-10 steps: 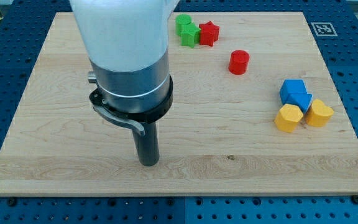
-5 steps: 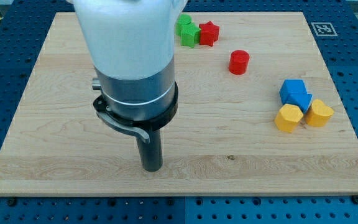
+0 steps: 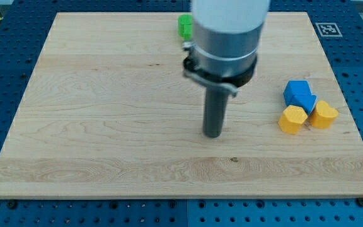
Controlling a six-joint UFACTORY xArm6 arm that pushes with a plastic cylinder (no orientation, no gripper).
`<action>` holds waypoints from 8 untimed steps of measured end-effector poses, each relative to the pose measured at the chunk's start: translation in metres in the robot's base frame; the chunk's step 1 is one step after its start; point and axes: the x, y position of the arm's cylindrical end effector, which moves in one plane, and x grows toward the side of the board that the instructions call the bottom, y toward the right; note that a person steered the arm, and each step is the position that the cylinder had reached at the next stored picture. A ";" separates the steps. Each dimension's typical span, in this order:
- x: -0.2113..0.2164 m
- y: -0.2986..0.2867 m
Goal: Move the red circle into the group blocks
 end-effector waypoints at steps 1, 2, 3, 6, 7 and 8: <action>-0.017 0.006; -0.030 0.005; -0.076 0.004; -0.154 0.000; -0.168 0.010; -0.167 0.053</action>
